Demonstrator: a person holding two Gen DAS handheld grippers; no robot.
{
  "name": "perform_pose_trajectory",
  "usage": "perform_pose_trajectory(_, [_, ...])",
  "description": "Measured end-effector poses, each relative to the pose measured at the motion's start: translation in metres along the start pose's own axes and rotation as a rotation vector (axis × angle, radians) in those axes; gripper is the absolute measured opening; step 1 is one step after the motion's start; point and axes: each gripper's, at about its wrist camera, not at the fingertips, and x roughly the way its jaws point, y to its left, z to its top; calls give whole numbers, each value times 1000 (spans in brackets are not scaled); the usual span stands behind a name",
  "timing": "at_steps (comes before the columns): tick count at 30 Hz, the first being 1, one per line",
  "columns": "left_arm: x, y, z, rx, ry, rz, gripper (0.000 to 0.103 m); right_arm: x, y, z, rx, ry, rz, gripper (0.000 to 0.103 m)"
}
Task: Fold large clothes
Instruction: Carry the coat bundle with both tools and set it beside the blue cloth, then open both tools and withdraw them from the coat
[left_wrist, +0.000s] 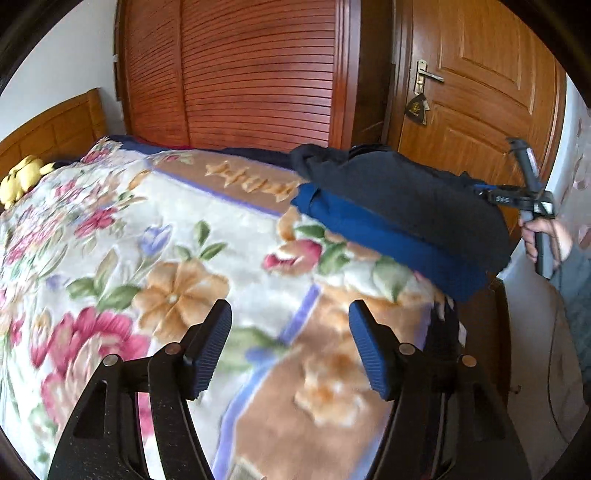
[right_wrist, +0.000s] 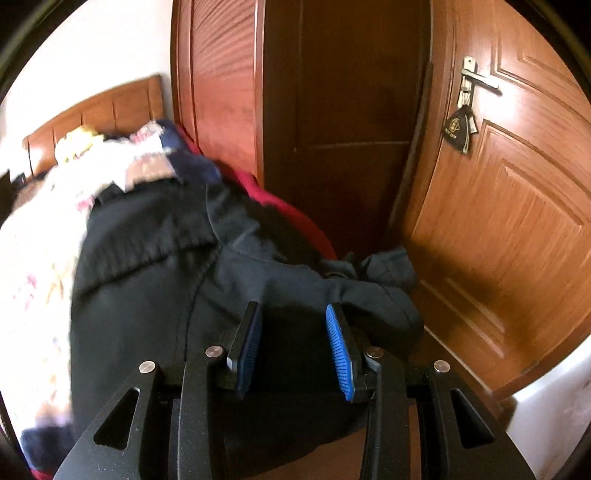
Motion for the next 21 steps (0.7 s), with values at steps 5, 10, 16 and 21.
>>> perform_pose_trajectory(5, [-41,12,-25,-28,-28,34,76,0,7,20,9,1,-21,38])
perform_pose_trajectory(10, [-78,12,-43,-36,-68,62,78,-48,27,26,10,-74,8,38])
perform_pose_trajectory(16, [-121,9,-65,-44,-111,106,78,-99,72,5,-61,-135,86,53])
perform_pose_trajectory(21, [-143,10,-88,-66,-124,164,78,-126,121,-24,-102,-147,210,70])
